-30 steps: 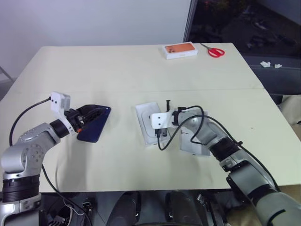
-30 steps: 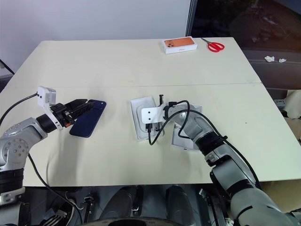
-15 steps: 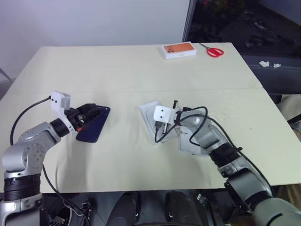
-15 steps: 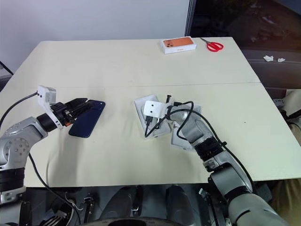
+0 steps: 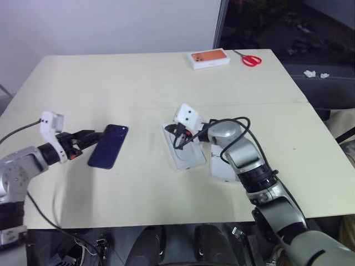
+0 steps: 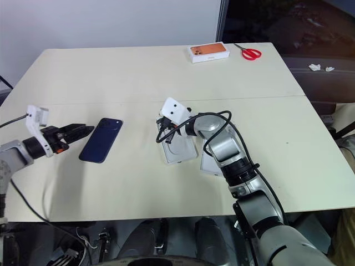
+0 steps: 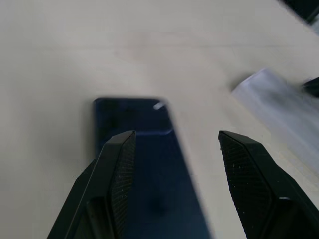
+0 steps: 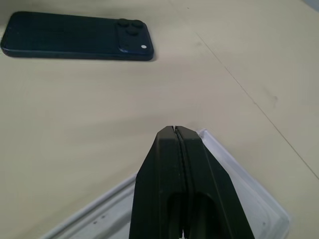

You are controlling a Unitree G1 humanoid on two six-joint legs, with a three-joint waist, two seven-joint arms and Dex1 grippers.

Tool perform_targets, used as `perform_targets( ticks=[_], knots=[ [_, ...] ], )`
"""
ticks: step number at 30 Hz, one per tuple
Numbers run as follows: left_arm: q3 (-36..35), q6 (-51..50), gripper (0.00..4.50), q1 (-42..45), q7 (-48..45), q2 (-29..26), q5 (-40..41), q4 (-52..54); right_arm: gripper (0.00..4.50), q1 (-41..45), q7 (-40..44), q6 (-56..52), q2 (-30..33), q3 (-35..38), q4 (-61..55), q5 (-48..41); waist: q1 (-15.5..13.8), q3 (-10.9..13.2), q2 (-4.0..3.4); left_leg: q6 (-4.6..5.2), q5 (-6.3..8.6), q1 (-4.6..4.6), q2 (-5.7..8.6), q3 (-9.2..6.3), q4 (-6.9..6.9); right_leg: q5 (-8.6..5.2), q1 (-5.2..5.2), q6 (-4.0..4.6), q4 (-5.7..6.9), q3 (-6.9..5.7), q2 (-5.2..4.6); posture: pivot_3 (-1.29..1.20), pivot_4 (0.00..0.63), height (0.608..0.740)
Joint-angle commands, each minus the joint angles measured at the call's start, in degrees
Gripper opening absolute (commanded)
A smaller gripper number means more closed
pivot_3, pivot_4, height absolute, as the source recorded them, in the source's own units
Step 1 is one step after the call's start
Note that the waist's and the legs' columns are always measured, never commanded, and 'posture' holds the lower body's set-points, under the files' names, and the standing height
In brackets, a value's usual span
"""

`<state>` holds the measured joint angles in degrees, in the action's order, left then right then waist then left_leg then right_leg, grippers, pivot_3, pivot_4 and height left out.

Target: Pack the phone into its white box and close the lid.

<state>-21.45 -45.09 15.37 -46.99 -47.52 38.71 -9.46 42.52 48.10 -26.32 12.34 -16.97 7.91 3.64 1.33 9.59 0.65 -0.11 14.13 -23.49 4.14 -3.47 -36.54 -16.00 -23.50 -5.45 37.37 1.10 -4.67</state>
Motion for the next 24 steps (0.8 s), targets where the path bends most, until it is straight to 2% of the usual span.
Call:
perform_targets(
  ticks=[1, 4, 7, 10, 17, 22, 24],
  knots=[
    [-0.69, 0.56, 2.82, 1.36, -2.45, -2.13, -1.21, -4.59, 0.03, 2.27, -1.21, -0.95, -3.13, -2.39, -2.01, -0.56, -0.13, 0.0, 0.01, -0.02, -0.01, 0.0, -0.01, -0.01, 0.04, 0.0, -0.07, 0.0, -0.01, -0.01, 0.0, 0.0, 0.15, 0.74],
    [0.84, -1.45, 2.82, 3.57, -4.53, -3.67, -2.53, -11.34, 0.03, 4.14, -5.48, 0.12, -8.57, -7.64, 1.47, 3.21, 0.51, -0.03, 0.05, -0.31, -0.19, 0.0, -0.01, 0.01, 0.14, 0.0, -0.11, 0.0, 0.01, 0.02, 0.01, 0.0, 0.15, 0.74],
    [3.12, 0.51, 2.82, 4.7, -7.21, -3.88, -4.66, -13.23, 0.03, 6.11, -7.48, 2.19, -11.12, -10.41, 5.71, 5.6, 0.84, -0.03, 0.06, -0.43, -0.28, 0.0, -0.01, -0.02, 0.28, 0.0, -0.26, 0.0, 0.08, 0.0, 0.0, 0.0, 0.15, 0.74],
    [4.73, -1.74, 2.82, 8.3, -9.39, -3.76, -5.25, -19.4, 0.03, 8.35, -9.21, 4.89, -14.2, -13.53, 12.7, 7.86, 0.82, -0.13, 0.24, -0.45, -0.29, 0.0, 0.03, -0.01, 0.26, 0.0, -0.36, 0.0, 0.08, -0.01, -0.01, 0.0, 0.15, 0.74],
    [10.84, -1.83, 2.82, 11.56, -14.3, -2.74, -9.84, -27.19, 0.03, 10.0, -9.1, 5.05, -15.19, -16.34, 19.21, 11.35, 1.16, -0.14, 0.27, -0.49, -0.32, -0.01, 0.04, 0.02, 0.3, 0.0, -0.48, 0.01, 0.17, -0.02, 0.0, 0.0, 0.15, 0.74],
    [13.25, -8.5, 2.82, 13.23, -20.92, -1.72, -8.91, -29.45, 0.03, 10.22, -8.4, 3.86, -15.52, -15.52, 19.21, 11.09, 1.16, -0.14, 0.27, -0.48, -0.32, 0.0, 0.04, 0.01, 0.27, 0.0, -0.48, 0.01, 0.25, -0.03, 0.02, 0.0, 0.15, 0.74],
    [15.97, -7.51, 2.82, 13.08, -21.5, -0.89, -11.55, -30.28, 0.03, 9.79, -7.96, 3.22, -15.35, -15.82, 18.21, 11.17, 1.09, -0.15, 0.25, -0.48, -0.32, 0.0, 0.05, 0.02, 0.28, 0.0, -0.48, 0.0, 0.25, -0.03, 0.01, 0.0, 0.15, 0.74]
  ],
)
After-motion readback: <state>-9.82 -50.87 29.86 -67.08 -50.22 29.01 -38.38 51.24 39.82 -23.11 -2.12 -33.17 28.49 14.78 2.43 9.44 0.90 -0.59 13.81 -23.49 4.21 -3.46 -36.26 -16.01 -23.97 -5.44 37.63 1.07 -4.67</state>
